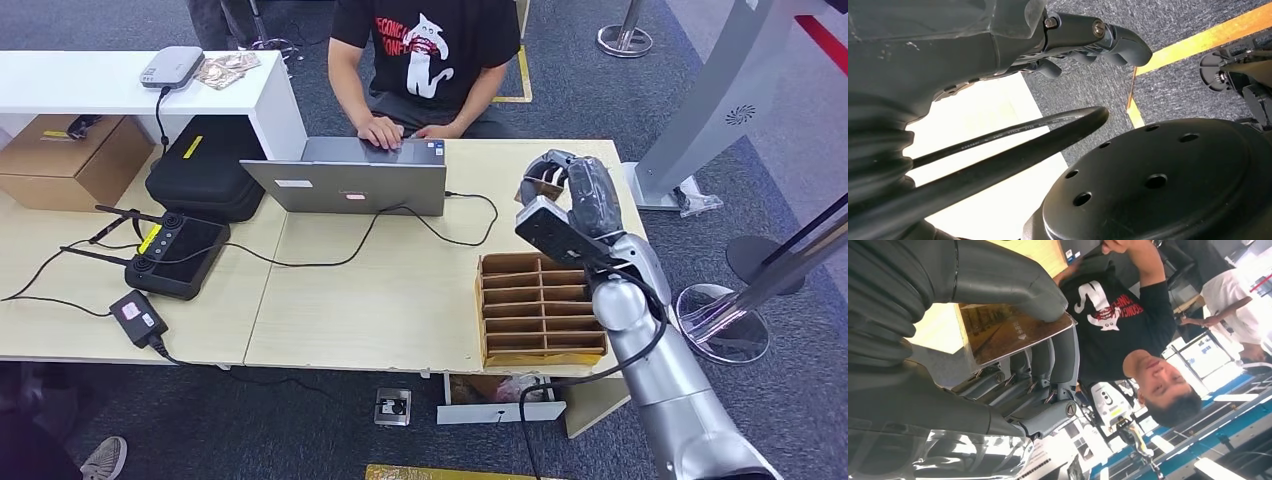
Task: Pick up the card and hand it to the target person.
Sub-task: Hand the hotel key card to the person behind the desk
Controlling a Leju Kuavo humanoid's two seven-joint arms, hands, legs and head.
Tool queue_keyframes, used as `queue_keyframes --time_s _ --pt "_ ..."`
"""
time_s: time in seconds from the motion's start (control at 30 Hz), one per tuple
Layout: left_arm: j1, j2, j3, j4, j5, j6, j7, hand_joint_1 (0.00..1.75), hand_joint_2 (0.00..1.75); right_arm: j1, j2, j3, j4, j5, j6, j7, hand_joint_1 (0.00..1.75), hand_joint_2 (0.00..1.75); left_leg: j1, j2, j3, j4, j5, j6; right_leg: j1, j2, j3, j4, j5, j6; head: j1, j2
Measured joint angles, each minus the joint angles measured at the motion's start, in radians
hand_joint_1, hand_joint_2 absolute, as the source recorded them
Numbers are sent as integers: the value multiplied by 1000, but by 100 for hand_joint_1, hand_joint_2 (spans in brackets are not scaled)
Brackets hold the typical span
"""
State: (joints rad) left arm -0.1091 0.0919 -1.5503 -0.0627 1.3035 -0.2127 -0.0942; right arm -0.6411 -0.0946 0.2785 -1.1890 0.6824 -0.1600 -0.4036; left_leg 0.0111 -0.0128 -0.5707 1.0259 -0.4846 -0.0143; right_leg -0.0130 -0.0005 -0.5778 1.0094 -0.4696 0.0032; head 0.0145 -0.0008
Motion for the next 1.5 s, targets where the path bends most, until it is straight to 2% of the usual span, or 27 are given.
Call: queue_keyframes --time_s 0.17,0.43,0.6,0.67,0.73,0.8,1.5 --pt "1 0 0 0 4 -2 0 0 175 -53 24 15 78 -3 0 1 138 175 0 0 0 0 0 0 0 0 0 0 0 0 0 0" --pt "1 0 0 0 0 -3 0 0 175 -99 44 34 154 -10 -1 3 141 175 0 -1 0 0 0 0 0 0 0 0 0 0 0 0" --pt "1 0 0 0 -2 -2 0 0 175 -109 46 35 182 -9 -3 6 133 175 0 -1 0 0 0 0 0 0 0 0 0 0 0 0" --pt "1 0 0 0 -2 -2 0 0 175 -110 47 35 191 -9 -3 6 75 175 0 -1 0 0 0 0 0 0 0 0 0 0 0 0" --pt "1 0 0 0 -3 -1 0 0 175 -112 49 35 199 -9 -2 6 10 175 0 -1 0 0 0 0 0 0 0 0 0 0 0 0" --pt "1 0 0 0 -3 0 1 0 175 -116 52 36 210 -9 1 6 0 175 0 -1 0 0 0 0 0 0 0 0 0 0 0 0" --pt "2 -4 0 1 12 3 3 0 175 -142 55 55 263 3 5 8 0 175 0 -1 0 0 0 -1 0 0 0 0 0 0 0 0"
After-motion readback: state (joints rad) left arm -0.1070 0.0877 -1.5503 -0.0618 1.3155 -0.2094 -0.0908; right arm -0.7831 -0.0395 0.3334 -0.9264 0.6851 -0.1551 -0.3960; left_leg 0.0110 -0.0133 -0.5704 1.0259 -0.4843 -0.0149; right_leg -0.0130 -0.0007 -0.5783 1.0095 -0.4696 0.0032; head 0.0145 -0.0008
